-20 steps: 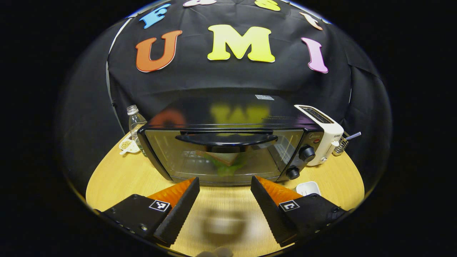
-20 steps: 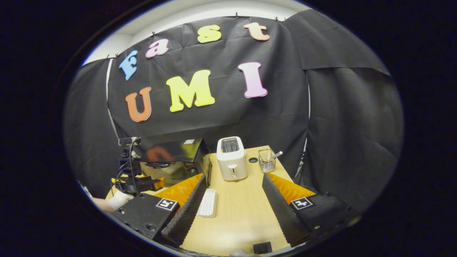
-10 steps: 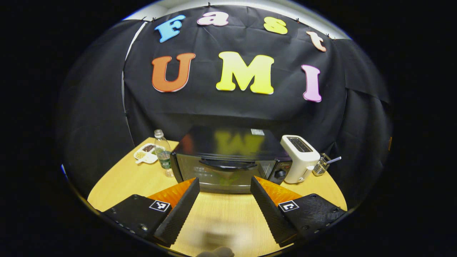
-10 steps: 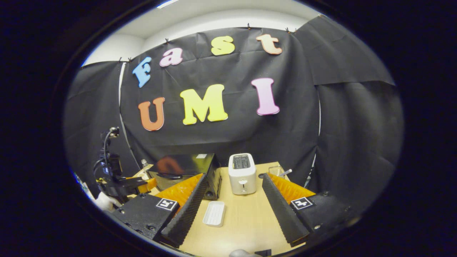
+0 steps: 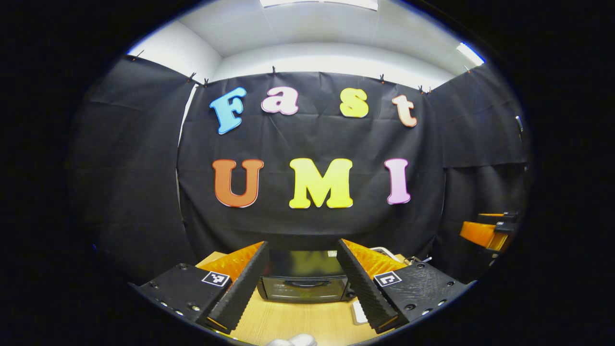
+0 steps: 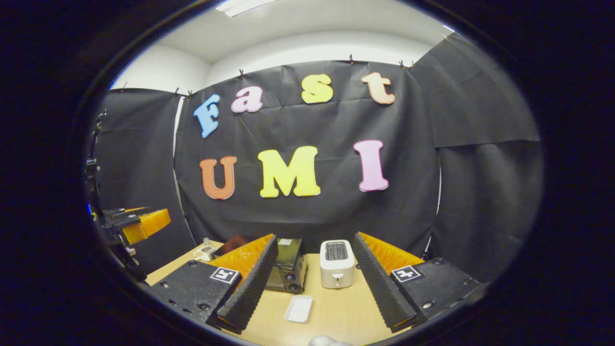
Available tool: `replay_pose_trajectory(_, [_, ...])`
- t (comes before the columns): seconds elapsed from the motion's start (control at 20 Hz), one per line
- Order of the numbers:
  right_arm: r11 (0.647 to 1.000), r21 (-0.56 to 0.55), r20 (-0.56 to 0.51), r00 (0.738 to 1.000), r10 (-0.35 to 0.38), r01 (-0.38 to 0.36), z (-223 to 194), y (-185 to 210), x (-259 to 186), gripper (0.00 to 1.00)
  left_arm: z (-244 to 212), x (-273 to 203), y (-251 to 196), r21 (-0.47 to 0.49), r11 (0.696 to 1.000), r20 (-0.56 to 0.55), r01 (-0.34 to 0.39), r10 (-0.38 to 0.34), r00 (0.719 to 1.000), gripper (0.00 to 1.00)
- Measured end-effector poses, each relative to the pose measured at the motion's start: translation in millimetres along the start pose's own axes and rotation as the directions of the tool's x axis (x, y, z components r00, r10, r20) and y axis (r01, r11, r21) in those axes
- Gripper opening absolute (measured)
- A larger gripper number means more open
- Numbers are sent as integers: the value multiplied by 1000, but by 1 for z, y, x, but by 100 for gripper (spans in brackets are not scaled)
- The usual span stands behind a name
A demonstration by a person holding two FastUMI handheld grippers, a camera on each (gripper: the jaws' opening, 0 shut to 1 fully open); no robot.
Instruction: Open the electric oven with the left hand, put the food in, and close the electric oven.
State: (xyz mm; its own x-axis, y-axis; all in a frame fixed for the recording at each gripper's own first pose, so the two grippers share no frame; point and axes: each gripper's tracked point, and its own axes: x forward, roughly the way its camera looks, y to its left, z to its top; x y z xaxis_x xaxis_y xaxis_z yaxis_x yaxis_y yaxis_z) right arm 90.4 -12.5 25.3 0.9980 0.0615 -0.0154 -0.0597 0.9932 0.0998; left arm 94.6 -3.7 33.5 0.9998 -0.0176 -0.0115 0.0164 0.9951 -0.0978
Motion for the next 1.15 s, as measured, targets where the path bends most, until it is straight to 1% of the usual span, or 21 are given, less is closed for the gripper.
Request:
replay_pose_trajectory(0.15, [1000,-10,20,1000,-7,7,17,13,-7,90,17,-17,0,0,1000,25,13,-13,1000,93])
replay_pose_trajectory(0.2, [1000,-14,26,999,-19,19,21,13,-9,100,18,-19,-3,-6,1000,21,24,-23,999,93])
replay_pose_trajectory(0.35, [999,-12,36,999,-37,37,28,18,-15,100,20,-23,3,5,999,22,35,-35,999,93])
replay_pose_trajectory(0.5, [998,-11,50,997,-65,66,32,14,-22,100,17,-26,8,9,999,8,38,-38,999,93])
replay_pose_trajectory(0.6, [998,-5,53,996,-69,69,33,16,-25,100,16,-26,10,0,999,-1,47,-47,999,93])
replay_pose_trajectory(0.8, [996,-6,79,993,-90,90,40,17,-35,100,16,-29,12,18,998,-3,66,-66,998,93])
replay_pose_trajectory(0.85, [996,-9,82,992,-92,93,41,17,-36,89,16,-30,11,19,997,-3,70,-70,998,93])
replay_pose_trajectory(0.95, [995,-12,81,992,-94,95,42,19,-36,90,16,-29,12,19,997,-3,76,-76,997,93])
replay_pose_trajectory(1.0, [995,-14,82,992,-93,94,43,21,-35,100,17,-29,14,23,997,0,75,-75,997,93])
replay_pose_trajectory(1.05, [995,-18,80,992,-93,95,44,24,-35,90,17,-29,16,25,997,0,76,-76,997,93])
replay_pose_trajectory(1.1, [995,-19,84,992,-96,98,44,23,-36,90,18,-29,17,29,997,5,76,-76,997,93])
replay_pose_trajectory(1.15, [995,-20,86,992,-95,97,46,25,-36,100,20,-29,18,22,997,4,79,-80,997,93])
